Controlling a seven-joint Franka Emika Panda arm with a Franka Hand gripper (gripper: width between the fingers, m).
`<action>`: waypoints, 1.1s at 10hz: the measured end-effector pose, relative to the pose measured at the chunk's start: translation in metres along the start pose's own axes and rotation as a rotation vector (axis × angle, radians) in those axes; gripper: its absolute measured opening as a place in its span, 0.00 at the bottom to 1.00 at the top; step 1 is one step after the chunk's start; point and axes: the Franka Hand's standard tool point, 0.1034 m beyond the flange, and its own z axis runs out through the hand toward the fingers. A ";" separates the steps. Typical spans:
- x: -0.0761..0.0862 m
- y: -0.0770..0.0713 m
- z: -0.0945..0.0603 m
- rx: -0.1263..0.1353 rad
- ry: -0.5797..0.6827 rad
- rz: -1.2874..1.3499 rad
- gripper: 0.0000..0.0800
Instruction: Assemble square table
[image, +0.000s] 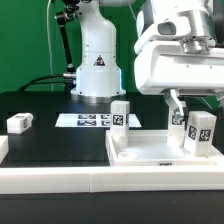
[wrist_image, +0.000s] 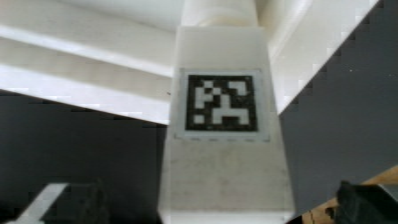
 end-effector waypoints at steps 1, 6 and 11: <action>0.000 0.000 0.000 0.001 -0.002 0.000 0.81; 0.009 -0.003 -0.010 0.020 -0.039 0.000 0.81; 0.000 -0.003 -0.006 0.107 -0.364 0.028 0.81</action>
Offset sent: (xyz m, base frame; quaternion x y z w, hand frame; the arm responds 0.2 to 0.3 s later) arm 0.0001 -0.0024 0.0226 0.0013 -0.0304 -0.0024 0.9995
